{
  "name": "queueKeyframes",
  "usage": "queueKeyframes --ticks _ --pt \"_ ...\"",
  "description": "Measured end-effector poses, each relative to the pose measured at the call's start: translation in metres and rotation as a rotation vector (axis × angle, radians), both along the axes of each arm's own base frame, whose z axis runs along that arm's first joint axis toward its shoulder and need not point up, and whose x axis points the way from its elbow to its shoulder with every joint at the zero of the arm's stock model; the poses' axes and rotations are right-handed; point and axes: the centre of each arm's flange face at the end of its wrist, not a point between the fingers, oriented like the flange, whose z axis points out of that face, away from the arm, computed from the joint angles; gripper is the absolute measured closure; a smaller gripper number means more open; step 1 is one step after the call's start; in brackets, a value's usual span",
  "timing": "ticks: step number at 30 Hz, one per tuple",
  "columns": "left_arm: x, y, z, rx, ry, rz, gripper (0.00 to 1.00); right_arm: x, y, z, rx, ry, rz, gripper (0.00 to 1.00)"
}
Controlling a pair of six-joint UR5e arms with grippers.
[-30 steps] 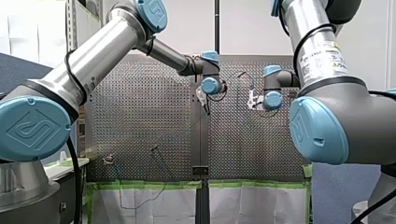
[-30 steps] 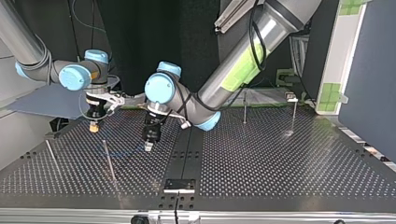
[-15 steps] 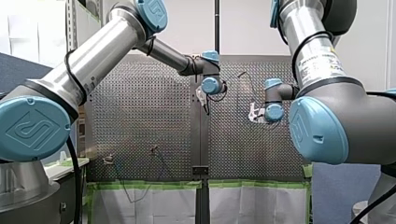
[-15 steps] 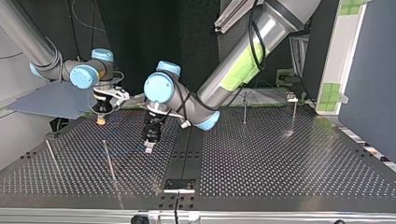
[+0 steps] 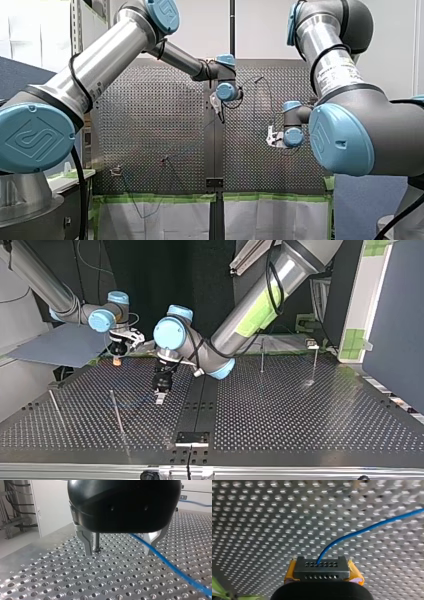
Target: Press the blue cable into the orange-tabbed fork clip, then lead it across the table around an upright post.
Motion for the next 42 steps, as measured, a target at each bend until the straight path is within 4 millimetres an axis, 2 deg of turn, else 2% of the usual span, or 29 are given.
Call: queueKeyframes --ticks 12,26,42 --pt "0.000 0.000 0.000 0.002 0.002 0.000 0.01 -0.012 -0.001 -0.066 0.038 0.001 -0.037 1.00" --pt "0.000 0.001 0.000 0.000 0.003 0.000 0.01 -0.037 -0.007 -0.096 0.052 0.001 -0.098 1.00" --pt "-0.001 0.002 -0.002 0.010 0.020 0.000 0.01 -0.051 -0.003 -0.156 0.063 -0.020 -0.116 1.00"
